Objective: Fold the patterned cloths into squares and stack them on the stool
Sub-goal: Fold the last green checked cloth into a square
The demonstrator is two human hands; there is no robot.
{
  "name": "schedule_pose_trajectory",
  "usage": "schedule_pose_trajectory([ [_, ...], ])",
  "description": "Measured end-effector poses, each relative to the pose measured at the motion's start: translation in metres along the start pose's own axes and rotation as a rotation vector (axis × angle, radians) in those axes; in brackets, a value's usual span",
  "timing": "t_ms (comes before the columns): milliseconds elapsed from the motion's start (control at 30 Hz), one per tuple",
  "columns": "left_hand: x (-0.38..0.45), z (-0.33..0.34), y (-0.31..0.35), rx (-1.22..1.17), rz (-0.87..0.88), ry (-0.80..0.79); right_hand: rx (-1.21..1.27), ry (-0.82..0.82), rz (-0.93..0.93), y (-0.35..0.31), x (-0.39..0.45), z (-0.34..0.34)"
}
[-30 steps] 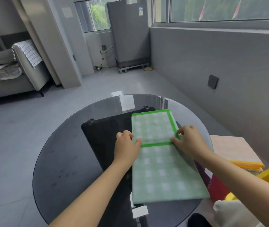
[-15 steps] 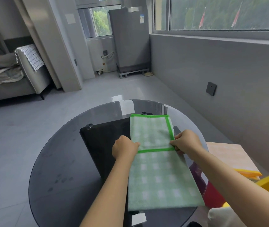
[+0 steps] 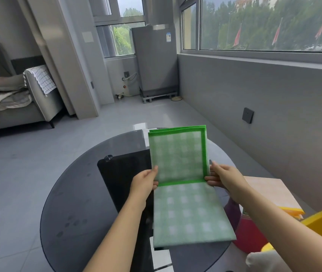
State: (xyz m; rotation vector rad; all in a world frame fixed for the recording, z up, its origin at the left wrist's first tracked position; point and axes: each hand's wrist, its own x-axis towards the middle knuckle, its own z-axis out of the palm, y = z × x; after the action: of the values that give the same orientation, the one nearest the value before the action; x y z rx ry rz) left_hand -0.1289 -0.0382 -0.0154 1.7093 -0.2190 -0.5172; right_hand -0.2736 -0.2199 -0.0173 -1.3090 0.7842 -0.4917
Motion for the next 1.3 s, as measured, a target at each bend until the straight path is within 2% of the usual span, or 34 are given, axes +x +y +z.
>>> schedule_pose_trajectory([
  [133, -0.006, -0.010, -0.001, -0.159, -0.022, -0.091, 0.071, -0.038, 0.036, -0.004, -0.007, -0.003],
  [300, -0.014, -0.017, -0.007, -0.144, 0.035, -0.159, 0.014, -0.008, 0.032, -0.008, -0.015, -0.007],
  [433, -0.020, -0.022, -0.011, 0.161, 0.113, -0.195, -0.403, -0.061, -0.082, -0.009, -0.026, -0.012],
  [633, -0.030, -0.017, -0.017, 0.450, 0.326, -0.198, -0.798, -0.090, -0.272, -0.006, -0.031, -0.007],
  [767, -0.038, -0.006, -0.019, 0.675, 0.359, -0.171, -1.098, -0.070, -0.414, 0.007, -0.037, 0.004],
  [933, -0.055, 0.016, -0.020, 0.900, 0.356, -0.092, -1.353, -0.021, -0.434, 0.021, -0.058, 0.023],
  [1167, -0.067, 0.023, -0.039, 1.132, 0.374, -0.034, -1.487, -0.009, -0.378, 0.041, -0.066, 0.027],
  [1300, -0.068, 0.022, -0.039, 1.233, 0.301, -0.028, -1.491, -0.005, -0.317, 0.044, -0.064, 0.023],
])
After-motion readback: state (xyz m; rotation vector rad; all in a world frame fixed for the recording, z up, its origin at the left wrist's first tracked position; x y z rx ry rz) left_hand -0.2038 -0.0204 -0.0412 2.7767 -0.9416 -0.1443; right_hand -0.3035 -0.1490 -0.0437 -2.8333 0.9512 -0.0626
